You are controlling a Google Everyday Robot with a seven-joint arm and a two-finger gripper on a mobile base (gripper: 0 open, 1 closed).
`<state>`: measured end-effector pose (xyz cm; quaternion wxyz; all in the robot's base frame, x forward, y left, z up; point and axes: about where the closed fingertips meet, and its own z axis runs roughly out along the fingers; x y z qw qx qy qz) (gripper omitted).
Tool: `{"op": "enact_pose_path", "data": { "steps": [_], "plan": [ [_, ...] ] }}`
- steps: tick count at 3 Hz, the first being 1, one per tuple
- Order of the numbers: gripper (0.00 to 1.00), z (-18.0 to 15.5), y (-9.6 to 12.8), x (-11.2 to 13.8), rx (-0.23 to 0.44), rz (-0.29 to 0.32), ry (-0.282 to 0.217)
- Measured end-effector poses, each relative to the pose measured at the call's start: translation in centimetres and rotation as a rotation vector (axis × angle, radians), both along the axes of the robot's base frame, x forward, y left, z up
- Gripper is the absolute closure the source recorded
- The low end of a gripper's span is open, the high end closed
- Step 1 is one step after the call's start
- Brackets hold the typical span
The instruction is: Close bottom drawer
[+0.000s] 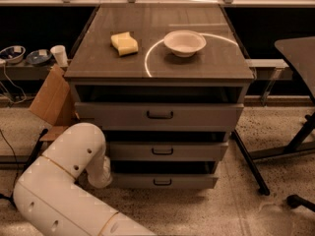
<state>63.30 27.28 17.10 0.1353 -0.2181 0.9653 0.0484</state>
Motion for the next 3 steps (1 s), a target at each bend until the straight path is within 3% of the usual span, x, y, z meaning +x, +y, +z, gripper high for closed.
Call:
{"op": "enact_pose_path", "data": {
  "steps": [3],
  "plan": [
    [1.0,2.1,-0.3,1.9,0.066,-0.121,-0.082]
  ]
}}
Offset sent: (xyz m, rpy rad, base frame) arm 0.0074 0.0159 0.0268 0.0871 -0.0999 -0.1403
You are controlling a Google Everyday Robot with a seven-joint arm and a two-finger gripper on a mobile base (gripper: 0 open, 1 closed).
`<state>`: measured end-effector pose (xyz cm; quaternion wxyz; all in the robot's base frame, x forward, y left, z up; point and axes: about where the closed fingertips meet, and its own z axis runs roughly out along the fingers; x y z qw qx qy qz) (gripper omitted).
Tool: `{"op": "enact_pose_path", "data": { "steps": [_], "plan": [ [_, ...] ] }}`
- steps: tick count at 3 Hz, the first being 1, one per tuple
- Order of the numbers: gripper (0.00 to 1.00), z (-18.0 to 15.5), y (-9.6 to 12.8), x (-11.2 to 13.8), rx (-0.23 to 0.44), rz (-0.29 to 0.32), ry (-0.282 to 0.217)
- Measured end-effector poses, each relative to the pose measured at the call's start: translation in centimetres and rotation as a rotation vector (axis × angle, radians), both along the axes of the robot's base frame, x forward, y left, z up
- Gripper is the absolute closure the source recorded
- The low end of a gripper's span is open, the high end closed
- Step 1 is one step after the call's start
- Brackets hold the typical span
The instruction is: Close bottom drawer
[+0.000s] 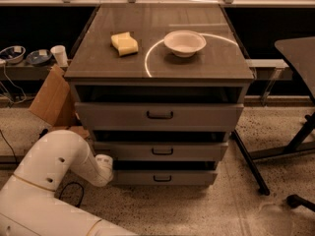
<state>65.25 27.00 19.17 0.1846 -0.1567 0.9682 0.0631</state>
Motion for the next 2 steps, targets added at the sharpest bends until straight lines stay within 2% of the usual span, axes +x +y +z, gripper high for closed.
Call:
{"op": "enact_pose_path", "data": {
  "steps": [2],
  "plan": [
    [1.0,0.57,0.49,0.45,0.059,-0.035,-0.016]
  ]
}}
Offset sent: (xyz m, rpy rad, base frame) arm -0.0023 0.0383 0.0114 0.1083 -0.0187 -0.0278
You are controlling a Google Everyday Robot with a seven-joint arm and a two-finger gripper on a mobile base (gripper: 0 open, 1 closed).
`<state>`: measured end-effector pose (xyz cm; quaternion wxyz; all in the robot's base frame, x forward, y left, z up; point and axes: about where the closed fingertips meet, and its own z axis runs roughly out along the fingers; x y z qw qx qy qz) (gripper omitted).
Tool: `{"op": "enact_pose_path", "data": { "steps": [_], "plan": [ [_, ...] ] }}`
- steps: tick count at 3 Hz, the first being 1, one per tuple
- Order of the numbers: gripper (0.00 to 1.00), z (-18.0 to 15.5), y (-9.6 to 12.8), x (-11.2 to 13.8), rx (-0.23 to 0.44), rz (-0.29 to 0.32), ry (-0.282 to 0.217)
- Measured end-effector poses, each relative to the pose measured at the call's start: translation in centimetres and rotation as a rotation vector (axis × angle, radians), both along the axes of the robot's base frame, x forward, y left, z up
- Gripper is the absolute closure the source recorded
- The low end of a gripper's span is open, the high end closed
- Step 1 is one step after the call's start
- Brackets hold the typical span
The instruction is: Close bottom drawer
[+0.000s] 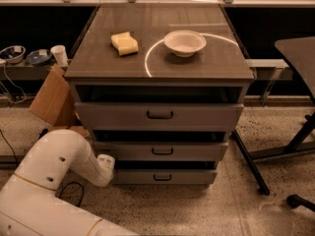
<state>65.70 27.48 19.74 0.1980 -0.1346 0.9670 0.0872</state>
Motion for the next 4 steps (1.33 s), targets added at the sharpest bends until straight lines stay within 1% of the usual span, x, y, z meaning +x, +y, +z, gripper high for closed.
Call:
{"op": "enact_pose_path", "data": {
  "steps": [1,2,4],
  "plan": [
    [1.0,0.2,1.1,0.3,0.031,0.006,-0.003],
    [1.0,0.1,2.4,0.6,0.043,0.025,-0.003],
    [1.0,0.2,2.3,1.3,0.024,0.016,-0.006]
  ]
}}
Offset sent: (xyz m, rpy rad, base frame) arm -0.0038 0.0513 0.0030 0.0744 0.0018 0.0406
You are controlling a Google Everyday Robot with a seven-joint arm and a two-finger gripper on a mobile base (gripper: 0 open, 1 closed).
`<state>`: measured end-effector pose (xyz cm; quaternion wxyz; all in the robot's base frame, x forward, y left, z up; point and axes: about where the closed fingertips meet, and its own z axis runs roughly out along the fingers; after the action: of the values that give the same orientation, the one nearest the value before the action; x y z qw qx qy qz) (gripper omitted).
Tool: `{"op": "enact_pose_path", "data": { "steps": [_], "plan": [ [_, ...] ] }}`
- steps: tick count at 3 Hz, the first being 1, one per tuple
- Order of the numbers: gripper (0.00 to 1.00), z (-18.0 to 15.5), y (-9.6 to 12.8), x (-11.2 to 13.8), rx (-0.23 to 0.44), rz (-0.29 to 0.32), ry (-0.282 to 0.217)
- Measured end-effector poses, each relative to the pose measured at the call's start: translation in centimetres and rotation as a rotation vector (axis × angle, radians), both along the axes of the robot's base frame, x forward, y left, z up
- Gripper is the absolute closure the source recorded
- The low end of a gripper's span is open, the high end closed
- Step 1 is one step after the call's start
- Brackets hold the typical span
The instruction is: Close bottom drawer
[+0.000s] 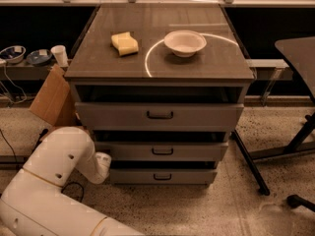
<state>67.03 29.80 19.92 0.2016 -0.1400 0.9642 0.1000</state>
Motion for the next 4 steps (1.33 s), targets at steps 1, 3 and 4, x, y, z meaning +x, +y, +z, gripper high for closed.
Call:
{"op": "enact_pose_path", "data": {
  "steps": [1,3,4],
  "plan": [
    [1.0,-0.3,0.0,0.1,-0.016,0.0,0.006],
    [1.0,0.5,-1.0,-0.4,-0.061,-0.008,-0.015],
    [1.0,0.5,-0.9,-0.4,-0.063,-0.008,-0.018]
  ]
}}
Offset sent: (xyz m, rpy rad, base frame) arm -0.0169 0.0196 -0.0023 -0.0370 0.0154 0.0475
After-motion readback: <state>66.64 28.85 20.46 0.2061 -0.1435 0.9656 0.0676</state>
